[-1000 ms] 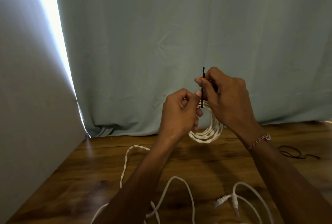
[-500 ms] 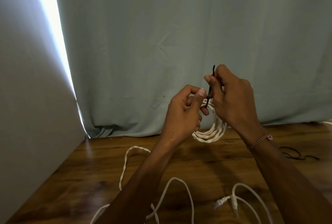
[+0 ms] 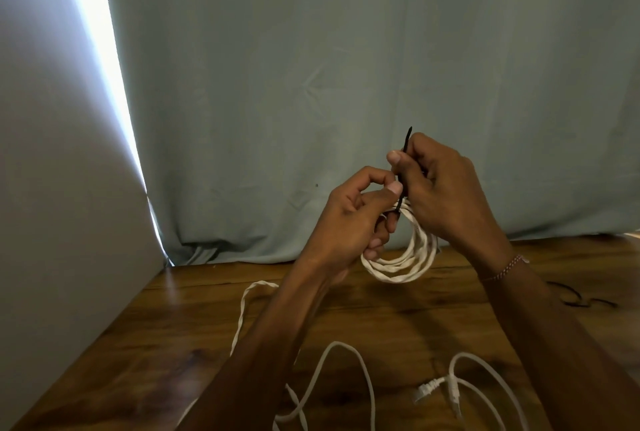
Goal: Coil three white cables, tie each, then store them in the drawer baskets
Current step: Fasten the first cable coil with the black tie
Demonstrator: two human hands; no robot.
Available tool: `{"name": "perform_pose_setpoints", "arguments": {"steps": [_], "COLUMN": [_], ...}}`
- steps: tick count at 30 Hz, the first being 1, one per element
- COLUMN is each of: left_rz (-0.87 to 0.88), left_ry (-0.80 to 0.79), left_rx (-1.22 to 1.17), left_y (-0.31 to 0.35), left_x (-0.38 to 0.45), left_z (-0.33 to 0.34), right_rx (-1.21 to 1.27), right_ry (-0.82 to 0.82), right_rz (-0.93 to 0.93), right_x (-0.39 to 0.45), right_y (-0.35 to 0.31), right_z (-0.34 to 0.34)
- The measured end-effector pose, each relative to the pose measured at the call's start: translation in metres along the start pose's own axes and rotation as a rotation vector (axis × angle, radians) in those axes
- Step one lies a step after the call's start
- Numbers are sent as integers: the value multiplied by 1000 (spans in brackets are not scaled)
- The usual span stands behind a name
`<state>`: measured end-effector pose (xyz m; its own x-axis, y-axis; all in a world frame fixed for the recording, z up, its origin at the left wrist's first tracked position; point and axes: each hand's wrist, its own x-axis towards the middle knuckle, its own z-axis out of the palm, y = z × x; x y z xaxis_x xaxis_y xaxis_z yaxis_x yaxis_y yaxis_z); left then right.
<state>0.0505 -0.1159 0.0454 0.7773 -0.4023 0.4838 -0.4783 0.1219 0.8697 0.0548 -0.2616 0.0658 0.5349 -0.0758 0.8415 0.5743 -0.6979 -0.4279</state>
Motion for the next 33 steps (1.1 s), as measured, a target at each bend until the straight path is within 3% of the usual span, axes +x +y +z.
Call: {"name": "perform_pose_setpoints", "arguments": {"steps": [9, 15, 22, 33], "left_rz": [20, 81, 120, 56], "left_ry": [-37, 3, 52, 105], "left_rx": [1, 72, 213, 106], "left_y": [-4, -6, -16, -11], "left_x": [1, 3, 8, 6], "left_z": [-1, -1, 0, -6], "right_rx": [-10, -10, -31, 89], "right_ry": [28, 131, 136, 76], "right_rz": [101, 13, -44, -78], "right_x": [0, 1, 1, -7], "right_y": [2, -1, -10, -29], "right_z": [2, -1, -13, -14]}}
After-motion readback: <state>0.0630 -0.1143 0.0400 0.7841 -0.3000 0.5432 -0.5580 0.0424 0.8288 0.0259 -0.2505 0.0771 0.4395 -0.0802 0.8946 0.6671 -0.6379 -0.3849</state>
